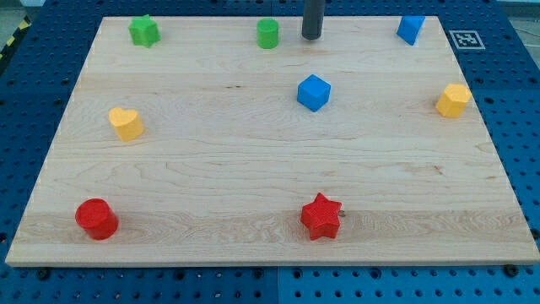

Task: Push the green circle towards the center of the board

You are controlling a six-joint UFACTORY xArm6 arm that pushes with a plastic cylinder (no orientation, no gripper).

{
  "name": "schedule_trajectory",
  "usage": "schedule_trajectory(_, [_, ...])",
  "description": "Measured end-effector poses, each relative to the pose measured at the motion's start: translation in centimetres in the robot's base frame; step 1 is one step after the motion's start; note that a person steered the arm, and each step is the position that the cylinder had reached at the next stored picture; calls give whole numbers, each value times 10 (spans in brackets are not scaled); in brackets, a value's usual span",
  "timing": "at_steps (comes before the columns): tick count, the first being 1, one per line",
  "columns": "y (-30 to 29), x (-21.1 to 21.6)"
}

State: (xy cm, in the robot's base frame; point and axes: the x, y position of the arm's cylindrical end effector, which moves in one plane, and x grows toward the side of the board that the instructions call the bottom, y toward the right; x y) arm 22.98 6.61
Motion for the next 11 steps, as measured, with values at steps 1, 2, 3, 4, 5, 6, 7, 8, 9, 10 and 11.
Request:
schedule_trajectory(1, [-10, -20])
schedule_trajectory(2, [-21, -38])
schedule_trajectory(3, [-25, -33])
schedule_trajectory(4, [-46, 3])
schedule_trajectory(5, [-63, 12])
schedule_trajectory(6, [-92, -10])
schedule_trajectory(7, [-125, -37])
schedule_trajectory(8, [-132, -9])
schedule_trajectory(9, [-121, 29])
schedule_trajectory(10, [-114, 37])
schedule_trajectory(11, [-119, 24])
